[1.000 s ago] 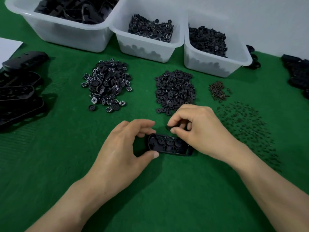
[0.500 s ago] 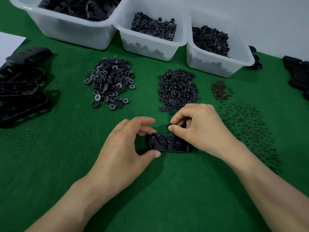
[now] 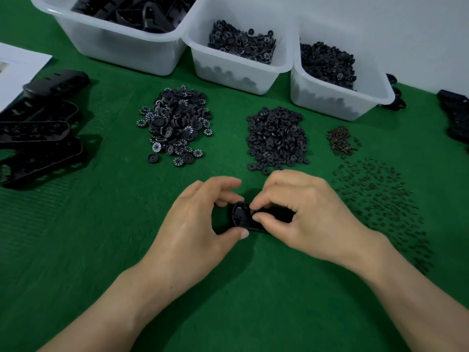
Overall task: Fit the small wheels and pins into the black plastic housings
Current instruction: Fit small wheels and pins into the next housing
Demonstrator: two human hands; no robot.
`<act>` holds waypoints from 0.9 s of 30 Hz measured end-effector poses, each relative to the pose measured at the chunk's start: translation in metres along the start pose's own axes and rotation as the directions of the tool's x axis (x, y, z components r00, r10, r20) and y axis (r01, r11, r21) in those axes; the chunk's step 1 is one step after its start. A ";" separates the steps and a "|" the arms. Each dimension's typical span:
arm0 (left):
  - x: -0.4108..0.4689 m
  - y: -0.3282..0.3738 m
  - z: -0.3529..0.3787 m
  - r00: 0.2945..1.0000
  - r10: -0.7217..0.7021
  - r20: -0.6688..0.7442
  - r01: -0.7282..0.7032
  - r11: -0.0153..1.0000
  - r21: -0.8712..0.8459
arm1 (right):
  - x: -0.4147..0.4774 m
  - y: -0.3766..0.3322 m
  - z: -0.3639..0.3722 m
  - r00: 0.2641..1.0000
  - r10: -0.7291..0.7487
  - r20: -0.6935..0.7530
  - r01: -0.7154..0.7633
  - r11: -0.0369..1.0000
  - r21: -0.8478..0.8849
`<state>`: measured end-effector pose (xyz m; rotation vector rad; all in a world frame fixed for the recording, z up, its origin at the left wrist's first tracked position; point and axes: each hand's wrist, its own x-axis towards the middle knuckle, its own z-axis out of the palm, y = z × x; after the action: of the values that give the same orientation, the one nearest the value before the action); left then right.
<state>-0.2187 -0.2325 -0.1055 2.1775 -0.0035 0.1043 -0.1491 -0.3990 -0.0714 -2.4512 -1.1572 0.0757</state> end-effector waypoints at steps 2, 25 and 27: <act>0.000 0.000 0.000 1.000 0.001 -0.001 -0.001 1.000 0.001 | 0.000 -0.001 0.000 1.000 -0.016 -0.012 0.016 1.000 -0.022; 0.002 -0.001 0.000 1.000 0.001 0.014 -0.001 1.000 0.009 | 0.046 0.025 0.012 0.972 0.218 -0.092 -0.220 0.975 -0.013; 0.002 -0.001 0.000 1.000 0.003 0.015 -0.004 1.000 0.013 | 0.043 0.025 0.012 0.980 0.197 -0.040 -0.195 0.979 0.053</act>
<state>-0.2168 -0.2317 -0.1062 2.1910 -0.0152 0.0901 -0.1054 -0.3763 -0.0865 -2.5029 -0.8818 0.1051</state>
